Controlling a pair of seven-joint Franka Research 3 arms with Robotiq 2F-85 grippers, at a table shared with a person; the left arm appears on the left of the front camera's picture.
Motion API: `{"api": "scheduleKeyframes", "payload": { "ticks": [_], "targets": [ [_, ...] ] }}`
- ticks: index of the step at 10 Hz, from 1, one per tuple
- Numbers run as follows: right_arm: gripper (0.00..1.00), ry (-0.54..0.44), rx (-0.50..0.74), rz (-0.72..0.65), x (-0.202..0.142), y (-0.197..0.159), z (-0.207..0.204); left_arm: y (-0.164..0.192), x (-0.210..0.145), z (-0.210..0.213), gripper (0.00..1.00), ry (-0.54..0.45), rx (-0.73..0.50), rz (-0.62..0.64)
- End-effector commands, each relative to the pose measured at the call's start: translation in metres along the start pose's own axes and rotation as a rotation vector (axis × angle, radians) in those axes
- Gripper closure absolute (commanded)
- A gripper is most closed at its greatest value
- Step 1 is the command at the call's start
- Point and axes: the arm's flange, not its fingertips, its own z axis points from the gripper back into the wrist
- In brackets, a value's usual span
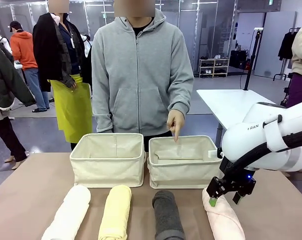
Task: Divide the towels into two baskets.
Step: Pick up one hotel-folded towel and place it in the Fabric basket indicated by the person.
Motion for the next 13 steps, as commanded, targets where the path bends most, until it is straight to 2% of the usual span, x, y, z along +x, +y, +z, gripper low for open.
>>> {"api": "scheduleKeyframes", "payload": {
  "ticks": [1,3,4,5,6,7,8,9,10,11,12,13],
  "targets": [
    [0.0,0.013,-0.004,-0.02,0.003,0.016,-0.007,0.0,0.0,0.003,0.0,-0.007,-0.021,-0.011],
    [0.0,0.045,0.025,-0.021,0.001,0.022,-0.015,0.0,0.0,0.003,0.0,-0.007,-0.021,-0.011],
    [0.09,0.062,0.038,-0.028,0.001,0.02,-0.018,0.0,0.0,0.003,0.0,-0.007,-0.021,-0.011],
    [0.13,0.076,0.033,-0.029,0.001,0.018,-0.023,0.0,0.0,0.003,0.0,-0.007,-0.021,-0.011],
    [0.27,0.095,0.024,-0.029,0.001,0.017,-0.032,0.0,0.0,0.003,0.0,-0.007,-0.021,-0.011],
    [0.33,0.105,0.04,-0.035,0.001,0.016,-0.038,0.0,0.0,0.003,0.0,-0.007,-0.021,-0.011],
    [0.47,0.104,0.046,-0.036,0.002,0.017,-0.04,0.0,0.0,0.003,0.0,-0.007,-0.021,-0.011],
    [0.53,0.098,0.06,-0.045,0.005,0.016,-0.042,0.0,0.0,0.003,0.0,-0.007,-0.021,-0.011],
    [0.66,0.089,0.07,-0.051,0.007,0.017,-0.041,0.0,0.0,0.003,0.0,-0.007,-0.021,-0.011],
    [0.73,0.073,0.079,-0.056,0.01,0.018,-0.038,0.0,0.0,0.003,0.0,-0.007,-0.021,-0.011],
    [0.86,0.061,0.074,-0.045,0.01,0.022,-0.027,0.0,0.0,0.003,0.0,-0.007,-0.021,-0.011],
    [0.9,0.051,0.118,0.011,0.01,0.033,-0.001,0.0,0.0,0.003,0.0,-0.007,-0.021,-0.011]
  ]
}}
